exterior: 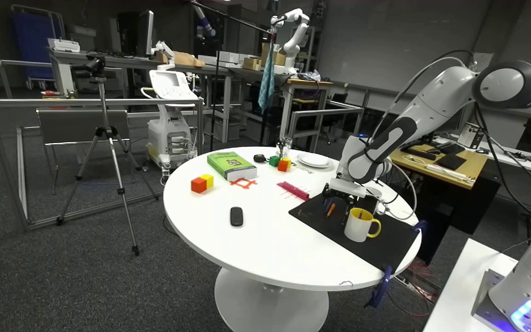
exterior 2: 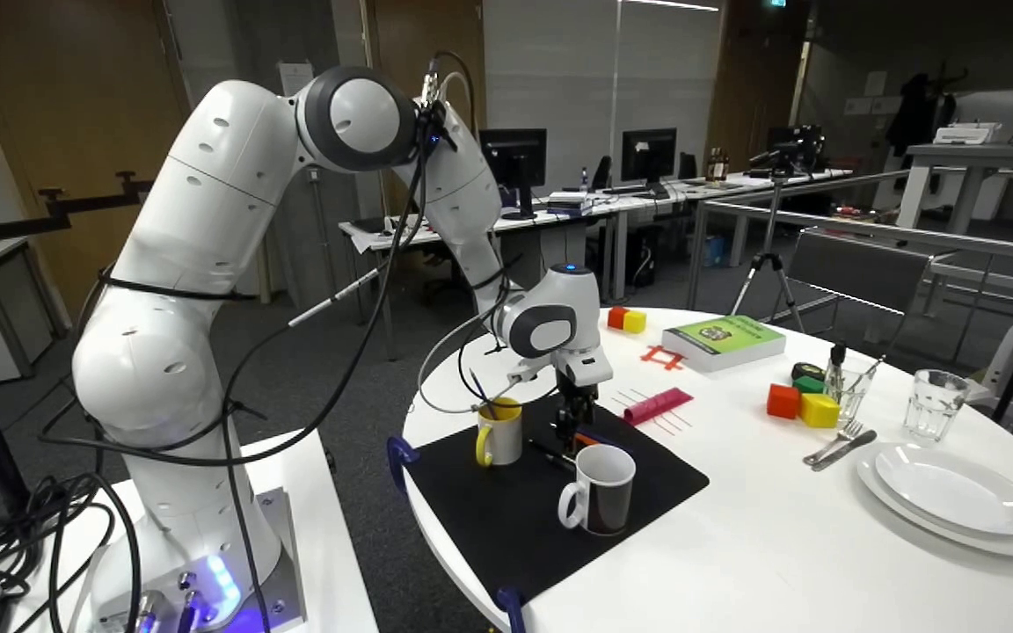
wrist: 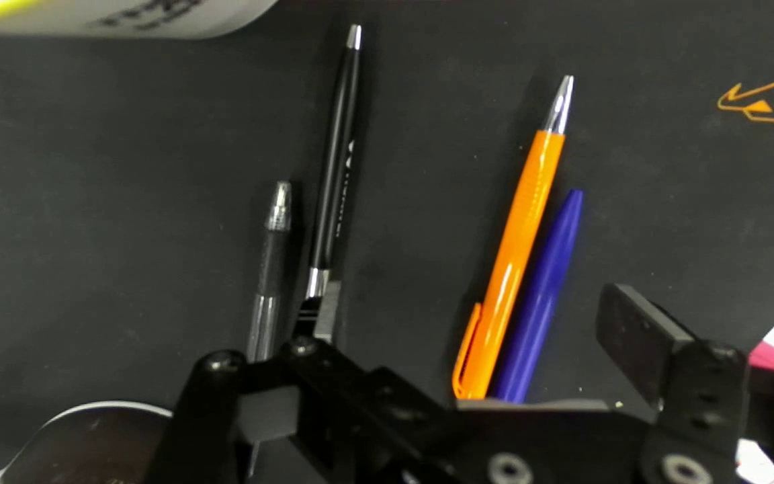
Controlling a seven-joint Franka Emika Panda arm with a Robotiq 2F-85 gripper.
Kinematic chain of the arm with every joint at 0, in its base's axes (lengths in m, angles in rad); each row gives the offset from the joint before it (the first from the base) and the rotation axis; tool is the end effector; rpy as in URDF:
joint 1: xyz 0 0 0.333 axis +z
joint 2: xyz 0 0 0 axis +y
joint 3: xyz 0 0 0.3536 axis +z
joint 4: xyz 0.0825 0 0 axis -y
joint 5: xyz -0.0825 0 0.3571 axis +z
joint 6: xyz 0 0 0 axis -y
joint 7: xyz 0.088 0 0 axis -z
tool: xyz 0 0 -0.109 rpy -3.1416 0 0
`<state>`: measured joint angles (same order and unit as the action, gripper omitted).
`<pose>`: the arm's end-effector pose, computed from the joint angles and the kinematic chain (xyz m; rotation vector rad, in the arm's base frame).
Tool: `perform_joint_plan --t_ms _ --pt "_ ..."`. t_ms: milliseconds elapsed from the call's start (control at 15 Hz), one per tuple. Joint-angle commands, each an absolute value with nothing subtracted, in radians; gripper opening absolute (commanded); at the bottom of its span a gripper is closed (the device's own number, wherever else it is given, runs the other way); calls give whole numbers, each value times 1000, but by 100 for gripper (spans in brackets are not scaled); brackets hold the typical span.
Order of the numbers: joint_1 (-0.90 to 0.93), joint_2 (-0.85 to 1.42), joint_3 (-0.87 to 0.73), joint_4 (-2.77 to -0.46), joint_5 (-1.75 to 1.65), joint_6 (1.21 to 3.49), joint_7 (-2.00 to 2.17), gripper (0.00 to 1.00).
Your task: Pick up one pen and put in the mug on the right
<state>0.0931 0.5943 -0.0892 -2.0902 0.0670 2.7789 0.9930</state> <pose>0.5961 0.0017 0.1969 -2.7050 1.5362 -0.1504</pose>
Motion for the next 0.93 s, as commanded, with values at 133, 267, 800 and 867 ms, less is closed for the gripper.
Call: perform_joint_plan --t_ms 133,267,800,867 --pt "116 589 -111 -2080 85 2753 970 100" --pt "116 588 -112 -2079 85 2744 971 100" --pt "145 586 -135 -2076 66 2677 985 100" --pt "145 586 -134 -2075 66 2672 984 100"
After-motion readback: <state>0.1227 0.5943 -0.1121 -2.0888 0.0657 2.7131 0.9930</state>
